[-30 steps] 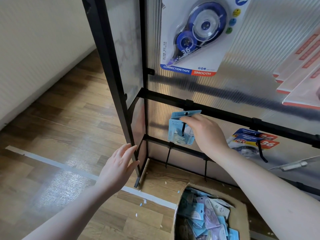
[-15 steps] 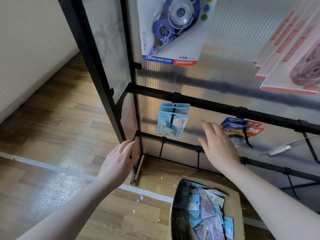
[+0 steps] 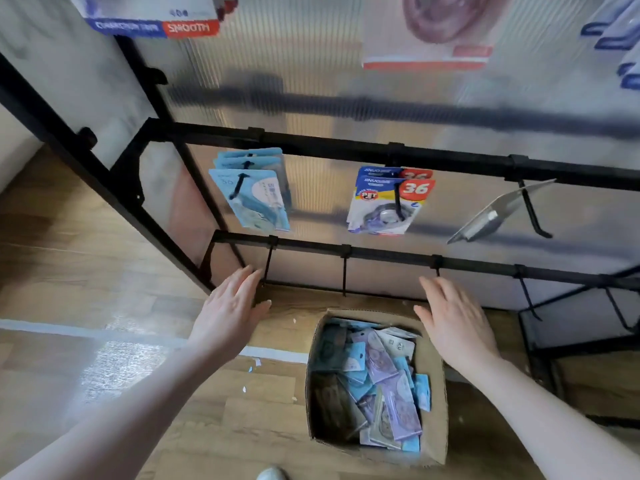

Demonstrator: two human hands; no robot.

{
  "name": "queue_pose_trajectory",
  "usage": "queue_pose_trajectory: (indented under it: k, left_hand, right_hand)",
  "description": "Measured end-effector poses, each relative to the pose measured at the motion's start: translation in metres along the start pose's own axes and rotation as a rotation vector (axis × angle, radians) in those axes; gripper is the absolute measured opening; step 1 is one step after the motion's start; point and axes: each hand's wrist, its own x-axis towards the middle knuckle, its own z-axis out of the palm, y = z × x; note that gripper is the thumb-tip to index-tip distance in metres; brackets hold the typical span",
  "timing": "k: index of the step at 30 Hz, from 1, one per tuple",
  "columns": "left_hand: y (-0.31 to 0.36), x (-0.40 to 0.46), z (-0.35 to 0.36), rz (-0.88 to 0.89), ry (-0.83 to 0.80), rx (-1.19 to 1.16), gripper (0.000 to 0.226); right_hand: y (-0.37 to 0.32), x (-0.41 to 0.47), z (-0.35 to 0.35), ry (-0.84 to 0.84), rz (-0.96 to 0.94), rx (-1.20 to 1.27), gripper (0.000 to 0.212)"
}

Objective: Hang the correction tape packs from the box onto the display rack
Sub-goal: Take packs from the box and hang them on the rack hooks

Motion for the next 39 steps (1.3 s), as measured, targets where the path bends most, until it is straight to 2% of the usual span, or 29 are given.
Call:
queue_pose_trajectory:
  k: [2,8,15,18,24,31,39]
  left_hand:
    - [0.026,-0.004,0.020,-0.010,-0.024,-0.004,0.058]
    - [0.108,-0.029,0.089,-0.003,-0.092,0.017,0.058]
    - [0.167,-0.049,0.148,-0.052,-0.192,-0.041,0.064]
    - [0.165,-0.048,0.162,-0.050,-0.240,0.016,0.059]
    - [0.130,-0.028,0.200,-0.002,-0.363,0.182,0.062]
    - [0.102,0.010,0.269,0.179,-0.474,0.367,0.067]
    - [0.089,0.055,0.356,0.365,-0.555,0.425,0.070]
  right_hand:
    - [0.030,-0.013,0.009,-0.026,0.026,0.000,0.052]
    - [0.116,-0.049,0.042,-0.122,0.063,0.028,0.052]
    - [0.168,-0.071,0.076,-0.194,0.042,0.048,0.052]
    - [0.170,-0.065,0.097,-0.208,0.024,0.077,0.051]
    - [0.172,-0.046,0.156,-0.176,-0.020,0.109,0.047]
    - [0.165,-0.029,0.222,-0.187,-0.029,0.132,0.049]
    - [0.156,-0.028,0.304,-0.205,-0.084,0.108,0.051]
